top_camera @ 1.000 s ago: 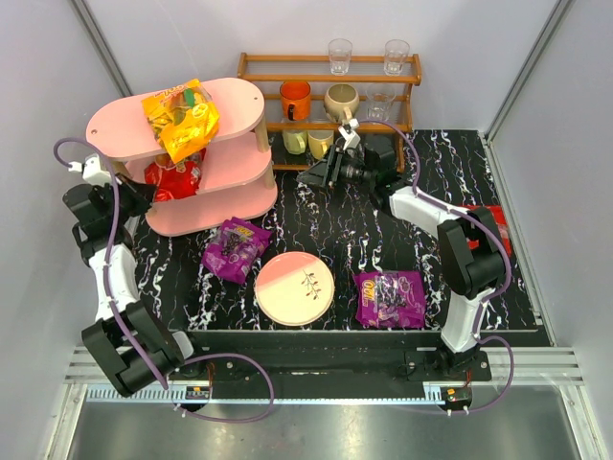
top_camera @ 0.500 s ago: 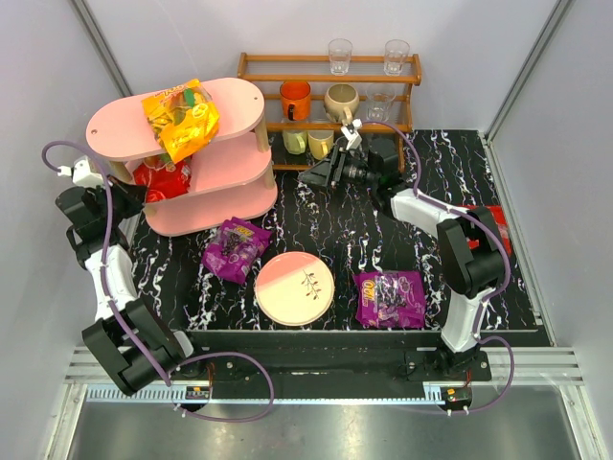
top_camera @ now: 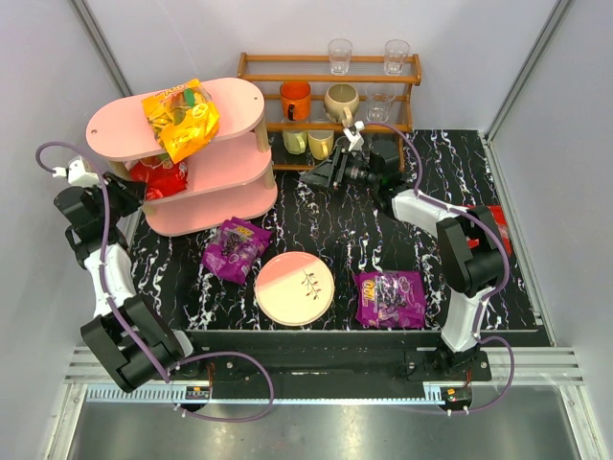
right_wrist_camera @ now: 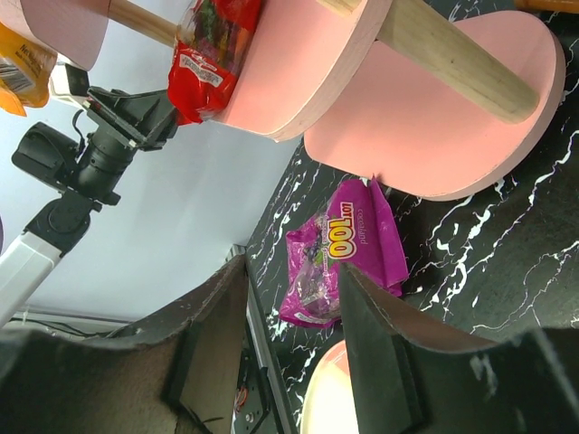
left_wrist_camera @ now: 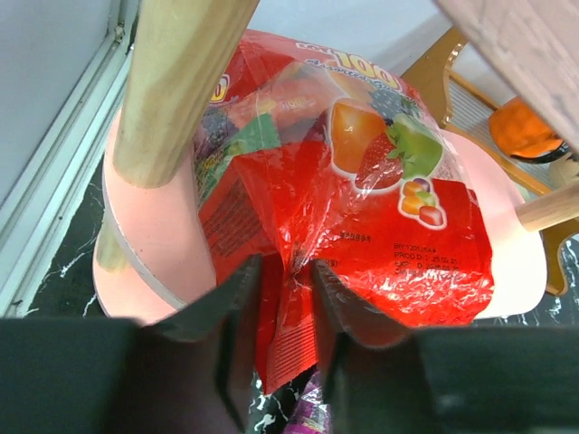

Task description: Place and organize the candy bags onto the shelf

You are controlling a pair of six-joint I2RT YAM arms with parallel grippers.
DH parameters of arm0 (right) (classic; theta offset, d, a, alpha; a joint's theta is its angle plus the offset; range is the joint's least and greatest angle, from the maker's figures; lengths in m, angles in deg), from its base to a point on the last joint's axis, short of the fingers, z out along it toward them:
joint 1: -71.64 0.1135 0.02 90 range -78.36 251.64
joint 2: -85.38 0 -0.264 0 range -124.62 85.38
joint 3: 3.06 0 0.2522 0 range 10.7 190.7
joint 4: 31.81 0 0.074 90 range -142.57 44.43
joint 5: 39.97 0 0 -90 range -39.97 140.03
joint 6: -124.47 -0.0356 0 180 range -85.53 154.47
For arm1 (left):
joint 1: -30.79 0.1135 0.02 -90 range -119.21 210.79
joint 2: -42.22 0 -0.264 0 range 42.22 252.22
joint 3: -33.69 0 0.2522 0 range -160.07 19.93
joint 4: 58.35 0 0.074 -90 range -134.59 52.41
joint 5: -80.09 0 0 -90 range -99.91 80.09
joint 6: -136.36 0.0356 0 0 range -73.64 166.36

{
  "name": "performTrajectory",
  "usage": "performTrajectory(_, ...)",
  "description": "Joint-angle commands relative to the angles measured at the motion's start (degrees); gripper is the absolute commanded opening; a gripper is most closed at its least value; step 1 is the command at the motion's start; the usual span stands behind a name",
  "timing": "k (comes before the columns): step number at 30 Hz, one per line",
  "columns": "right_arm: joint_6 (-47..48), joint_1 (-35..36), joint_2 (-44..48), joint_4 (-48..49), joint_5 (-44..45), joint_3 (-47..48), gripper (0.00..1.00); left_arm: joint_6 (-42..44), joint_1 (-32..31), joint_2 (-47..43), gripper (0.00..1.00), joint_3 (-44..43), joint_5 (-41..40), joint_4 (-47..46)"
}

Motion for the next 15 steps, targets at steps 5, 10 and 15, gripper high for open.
performTrajectory(5,0.1,-1.5,2.3,2.2,-1.7,-1.2,0.54,-3.3,0.5,-7.4,0.71,1.1,-2.7,-4.3)
performTrajectory(10,0.5,-2.4,5.7,0.8,-1.3,-2.5,0.54,-4.7,0.6,-13.3,0.80,1.2,-3.3,0.1)
performTrajectory(15,0.5,-4.2,10.7,-4.4,2.1,-5.7,0.54,-5.5,0.5,-19.4,0.86,3.9,-5.5,7.5)
